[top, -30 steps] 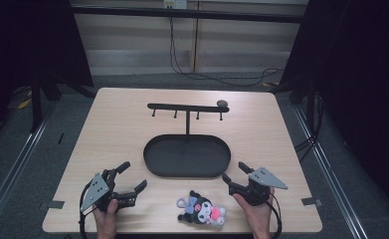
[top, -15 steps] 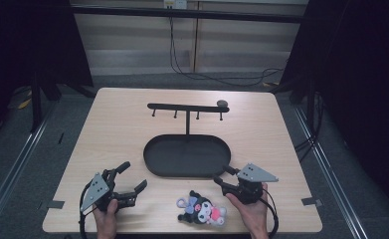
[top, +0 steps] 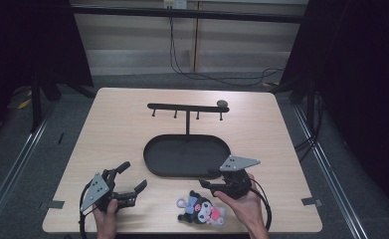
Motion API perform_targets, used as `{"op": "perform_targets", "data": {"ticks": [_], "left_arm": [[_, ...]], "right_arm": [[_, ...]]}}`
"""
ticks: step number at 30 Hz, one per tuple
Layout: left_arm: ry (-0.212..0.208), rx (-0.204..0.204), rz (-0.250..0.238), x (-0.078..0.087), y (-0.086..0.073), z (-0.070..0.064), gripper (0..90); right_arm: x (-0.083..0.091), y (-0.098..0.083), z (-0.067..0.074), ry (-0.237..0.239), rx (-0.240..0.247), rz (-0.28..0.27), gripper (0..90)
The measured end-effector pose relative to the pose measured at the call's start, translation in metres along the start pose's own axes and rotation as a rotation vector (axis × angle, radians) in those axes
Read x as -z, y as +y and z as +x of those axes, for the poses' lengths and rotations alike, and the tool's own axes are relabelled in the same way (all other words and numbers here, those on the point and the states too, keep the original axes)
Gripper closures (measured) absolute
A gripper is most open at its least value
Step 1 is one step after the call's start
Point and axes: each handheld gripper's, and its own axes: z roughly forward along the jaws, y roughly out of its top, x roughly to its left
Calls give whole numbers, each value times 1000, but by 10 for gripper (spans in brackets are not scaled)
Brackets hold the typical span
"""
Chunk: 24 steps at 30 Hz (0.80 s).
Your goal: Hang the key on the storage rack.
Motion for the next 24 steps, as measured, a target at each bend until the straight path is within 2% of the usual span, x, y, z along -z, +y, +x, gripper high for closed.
{"op": "perform_targets", "data": {"ticks": [2,4,9,14,15,16,18,19,20,24], "left_arm": [[0,0,0,0,0,0,155],[1,0,1,0,0,0,155],[1,0,1,0,0,0,155],[1,0,1,0,0,0,155],[1,0,1,0,0,0,155],[1,0,1,0,0,0,155],[1,0,1,0,0,0,155],[1,0,1,0,0,0,155],[0,0,0,0,0,0,155],[1,0,1,0,0,0,155]], "right_arm": [[-1,2,0,6,4,12,503],[-5,9,2,24,18,52,482],[-13,18,5,45,20,85,462],[-19,23,8,84,37,158,509],[-19,23,8,84,37,158,509],[-22,26,8,99,41,206,513],[-22,27,9,101,42,216,513],[-23,30,9,105,42,249,512],[-24,31,8,98,55,267,505],[-28,39,6,118,45,332,486]]}}
